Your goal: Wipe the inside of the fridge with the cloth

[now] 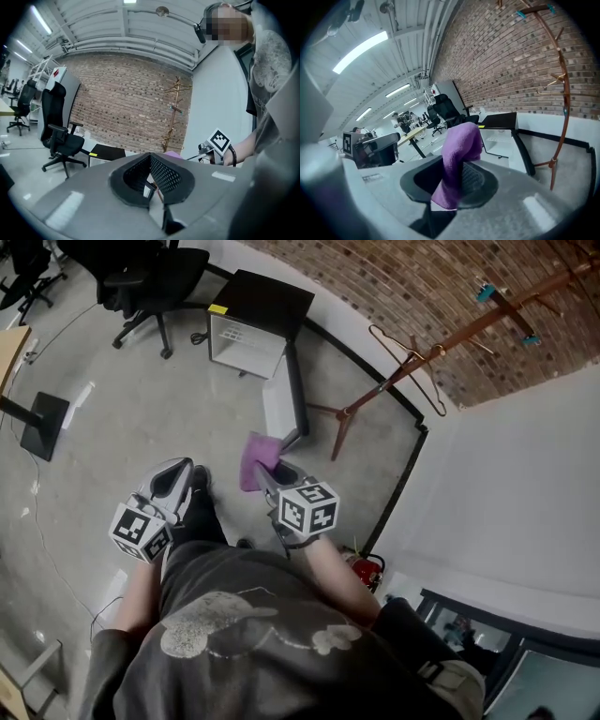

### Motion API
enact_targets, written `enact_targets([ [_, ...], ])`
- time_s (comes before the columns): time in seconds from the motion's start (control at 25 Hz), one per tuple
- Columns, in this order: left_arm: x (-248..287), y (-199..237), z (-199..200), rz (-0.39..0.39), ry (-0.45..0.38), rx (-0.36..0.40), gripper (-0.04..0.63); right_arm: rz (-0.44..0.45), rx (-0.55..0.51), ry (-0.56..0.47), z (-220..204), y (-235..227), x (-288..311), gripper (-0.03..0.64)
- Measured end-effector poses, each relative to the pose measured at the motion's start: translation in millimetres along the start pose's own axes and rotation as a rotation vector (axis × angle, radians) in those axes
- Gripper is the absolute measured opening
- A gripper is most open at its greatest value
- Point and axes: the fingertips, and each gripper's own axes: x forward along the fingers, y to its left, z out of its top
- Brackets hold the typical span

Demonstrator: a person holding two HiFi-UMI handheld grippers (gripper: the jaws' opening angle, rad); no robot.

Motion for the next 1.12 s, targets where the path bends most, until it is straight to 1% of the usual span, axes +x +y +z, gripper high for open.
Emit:
enact_targets([
  [0.16,30,49,7,-0.002,0.01,-0.027,0.017,-0.019,0.014,-0.003,26,-17,43,0.074],
  [0.44,84,124,35,-0.092,0.064,-0.03,0.017,-0.082,0.062,-0.006,82,-37,115,0.074],
  [0.68,129,186,58,-0.146,0.075,-0.037,0.017,-0.132,0.096,0.009,117,-57,174,0.074],
  [0.92,161,228,67,-0.205,0.108,-0.055,0.017,-0.176,0.11,0.018,150,-70,212,0.074],
  [1.12,186,247,65,-0.214,0.134,-0.076,0.017,-0.187,0.135,0.031,158,-84,227,0.074],
])
